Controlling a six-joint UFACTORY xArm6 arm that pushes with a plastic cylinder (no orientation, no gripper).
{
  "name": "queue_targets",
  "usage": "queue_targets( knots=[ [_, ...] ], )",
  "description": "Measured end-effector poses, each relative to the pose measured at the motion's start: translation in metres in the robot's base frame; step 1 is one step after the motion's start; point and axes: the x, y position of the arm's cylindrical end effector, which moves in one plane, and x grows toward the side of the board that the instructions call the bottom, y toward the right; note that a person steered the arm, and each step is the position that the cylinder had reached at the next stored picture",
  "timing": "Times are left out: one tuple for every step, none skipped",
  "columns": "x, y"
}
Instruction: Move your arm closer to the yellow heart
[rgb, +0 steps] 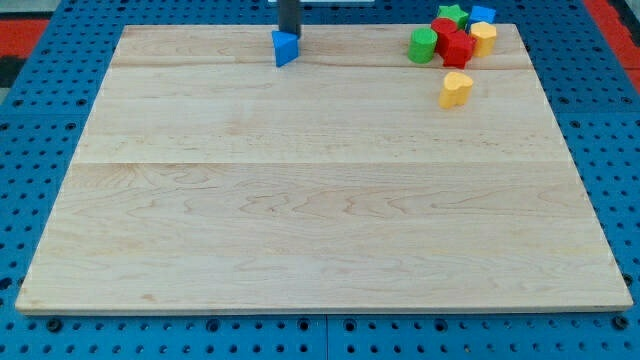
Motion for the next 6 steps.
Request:
queue_targets(
  knots=[
    [0.006,0.002],
    [0.0,0.002],
    [-0.007,0.033],
    [0.02,0.069],
    [0.076,0.07],
    [0.134,0.101]
  ],
)
